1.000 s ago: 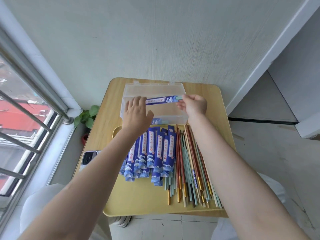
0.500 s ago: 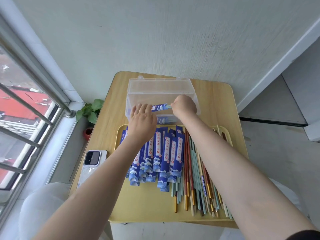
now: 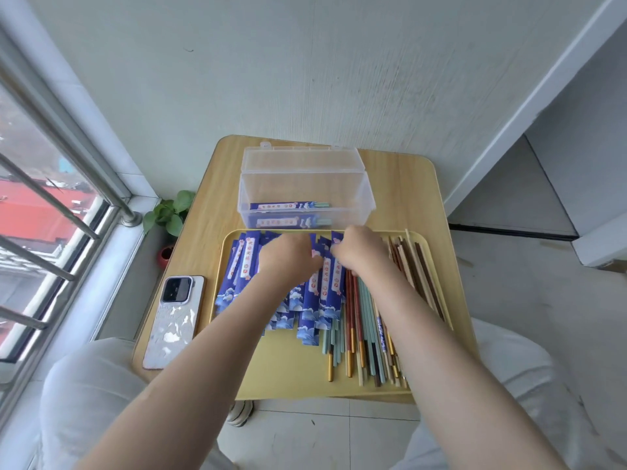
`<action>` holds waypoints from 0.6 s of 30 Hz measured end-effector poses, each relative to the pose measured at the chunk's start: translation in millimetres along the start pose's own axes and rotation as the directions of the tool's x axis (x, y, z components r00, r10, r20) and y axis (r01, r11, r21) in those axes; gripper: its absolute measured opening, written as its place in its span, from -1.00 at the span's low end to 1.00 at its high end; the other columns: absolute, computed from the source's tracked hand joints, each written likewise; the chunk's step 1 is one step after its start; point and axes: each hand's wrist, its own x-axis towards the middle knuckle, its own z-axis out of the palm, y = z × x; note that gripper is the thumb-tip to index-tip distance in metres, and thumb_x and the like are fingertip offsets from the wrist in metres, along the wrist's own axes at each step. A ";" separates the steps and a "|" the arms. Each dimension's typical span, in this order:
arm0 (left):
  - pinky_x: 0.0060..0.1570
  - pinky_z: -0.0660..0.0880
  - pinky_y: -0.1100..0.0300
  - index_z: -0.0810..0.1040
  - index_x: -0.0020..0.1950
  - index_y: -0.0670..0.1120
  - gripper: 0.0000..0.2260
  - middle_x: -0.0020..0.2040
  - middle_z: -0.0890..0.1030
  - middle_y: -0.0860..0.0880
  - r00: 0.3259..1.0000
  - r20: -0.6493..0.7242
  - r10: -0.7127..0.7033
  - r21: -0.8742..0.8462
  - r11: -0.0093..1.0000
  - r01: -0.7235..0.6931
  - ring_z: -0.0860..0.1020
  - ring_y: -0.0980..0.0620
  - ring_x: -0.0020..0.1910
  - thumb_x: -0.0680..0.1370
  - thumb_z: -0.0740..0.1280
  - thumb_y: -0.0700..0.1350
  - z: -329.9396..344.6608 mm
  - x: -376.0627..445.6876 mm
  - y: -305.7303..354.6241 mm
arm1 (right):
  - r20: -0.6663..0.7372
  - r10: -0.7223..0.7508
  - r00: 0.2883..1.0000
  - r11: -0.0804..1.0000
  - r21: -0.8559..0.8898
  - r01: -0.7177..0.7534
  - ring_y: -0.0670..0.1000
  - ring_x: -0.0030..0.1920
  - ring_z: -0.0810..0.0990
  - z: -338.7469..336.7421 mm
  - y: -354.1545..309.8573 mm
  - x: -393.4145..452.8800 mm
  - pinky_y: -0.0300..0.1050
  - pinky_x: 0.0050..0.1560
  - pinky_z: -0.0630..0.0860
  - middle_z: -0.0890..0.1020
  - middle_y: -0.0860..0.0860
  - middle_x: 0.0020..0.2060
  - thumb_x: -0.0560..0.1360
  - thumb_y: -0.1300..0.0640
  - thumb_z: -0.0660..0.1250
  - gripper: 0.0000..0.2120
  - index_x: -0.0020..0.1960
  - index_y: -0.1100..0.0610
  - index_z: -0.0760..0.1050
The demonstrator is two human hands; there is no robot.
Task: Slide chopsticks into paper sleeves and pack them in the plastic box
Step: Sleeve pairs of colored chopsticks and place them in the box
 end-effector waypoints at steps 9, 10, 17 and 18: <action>-0.24 0.35 0.10 0.37 0.03 -0.13 -0.84 -0.04 0.48 -0.06 0.997 -0.014 -0.072 -0.017 0.997 0.072 0.44 -0.09 -0.14 0.58 0.33 -0.12 15.1 -30.9 18.5 | 0.029 -0.045 0.999 0.969 0.244 0.037 0.10 -0.20 0.59 26.2 18.1 -37.5 -0.11 -0.37 0.31 0.60 0.03 -0.17 0.62 0.02 0.20 -0.80 -0.04 0.15 0.45; -0.24 0.36 0.09 0.40 0.06 -0.14 -0.86 0.02 0.53 -0.08 0.996 -0.016 -0.087 -0.026 0.996 0.087 0.47 -0.10 -0.12 0.58 0.32 -0.14 15.4 -31.2 18.4 | 0.015 -0.047 0.999 0.959 0.281 0.041 0.08 -0.20 0.58 28.4 20.2 -40.5 -0.11 -0.36 0.32 0.61 0.03 -0.13 0.62 0.03 0.20 -0.81 -0.03 0.13 0.47; -0.34 0.31 0.16 0.39 0.00 -0.14 -0.72 0.01 0.55 -0.12 0.993 -0.005 -0.114 0.022 0.993 0.114 0.43 -0.05 -0.18 0.60 0.34 0.06 22.6 -31.7 23.6 | -0.073 -0.045 0.996 0.880 0.470 0.074 0.05 -0.12 0.58 45.3 30.7 -56.3 -0.05 -0.17 0.52 0.60 0.01 -0.08 0.63 0.13 0.18 -0.86 0.01 0.11 0.51; -0.37 0.29 0.17 0.40 0.02 -0.14 -0.71 -0.06 0.52 -0.06 0.994 -0.005 -0.113 0.045 0.992 0.114 0.44 -0.04 -0.18 0.59 0.35 0.08 24.0 -31.1 24.3 | -0.079 -0.043 0.996 0.869 0.489 0.077 0.04 -0.10 0.58 46.8 31.6 -58.6 -0.04 -0.12 0.55 0.60 0.00 -0.07 0.63 0.14 0.18 -0.86 0.03 0.11 0.52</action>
